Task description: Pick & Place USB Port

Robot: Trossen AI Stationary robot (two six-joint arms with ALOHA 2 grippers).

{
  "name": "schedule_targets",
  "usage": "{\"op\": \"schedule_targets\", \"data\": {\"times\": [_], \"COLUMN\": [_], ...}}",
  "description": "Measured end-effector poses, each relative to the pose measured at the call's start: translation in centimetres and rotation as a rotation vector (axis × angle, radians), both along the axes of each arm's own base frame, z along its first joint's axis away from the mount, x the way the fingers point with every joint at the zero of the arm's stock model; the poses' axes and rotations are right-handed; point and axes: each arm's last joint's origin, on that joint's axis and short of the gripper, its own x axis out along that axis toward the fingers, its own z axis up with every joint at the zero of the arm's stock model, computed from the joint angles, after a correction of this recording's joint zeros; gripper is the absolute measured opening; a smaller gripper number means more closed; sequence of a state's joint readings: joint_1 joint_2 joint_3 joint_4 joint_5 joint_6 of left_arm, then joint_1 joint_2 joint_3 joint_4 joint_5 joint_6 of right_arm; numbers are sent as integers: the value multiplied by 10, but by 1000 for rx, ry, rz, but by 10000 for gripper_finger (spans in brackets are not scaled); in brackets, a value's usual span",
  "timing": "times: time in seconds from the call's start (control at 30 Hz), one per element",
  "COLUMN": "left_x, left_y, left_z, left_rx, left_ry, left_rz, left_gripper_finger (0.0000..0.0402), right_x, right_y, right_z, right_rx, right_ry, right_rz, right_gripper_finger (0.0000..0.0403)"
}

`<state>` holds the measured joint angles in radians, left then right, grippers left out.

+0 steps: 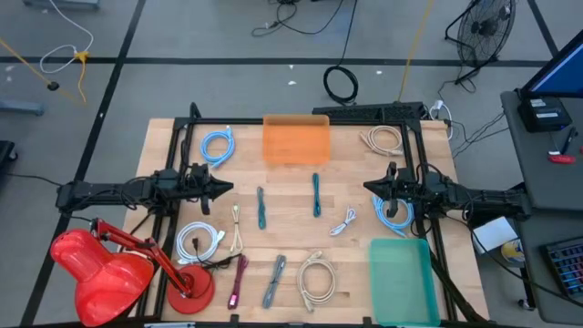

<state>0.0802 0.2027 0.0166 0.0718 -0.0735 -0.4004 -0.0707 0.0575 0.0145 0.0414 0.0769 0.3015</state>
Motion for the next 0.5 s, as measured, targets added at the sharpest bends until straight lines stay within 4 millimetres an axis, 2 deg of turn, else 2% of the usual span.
{"op": "schedule_targets", "data": {"times": [0.5], "left_x": [0], "left_y": [0], "left_z": [0], "left_rx": [0], "left_ry": [0], "left_rz": [0], "left_gripper_finger": [31], "right_x": [0], "right_y": [0], "right_z": [4], "right_rx": [-3], "right_ry": [-38], "right_rz": [-5], "right_gripper_finger": [0]}}
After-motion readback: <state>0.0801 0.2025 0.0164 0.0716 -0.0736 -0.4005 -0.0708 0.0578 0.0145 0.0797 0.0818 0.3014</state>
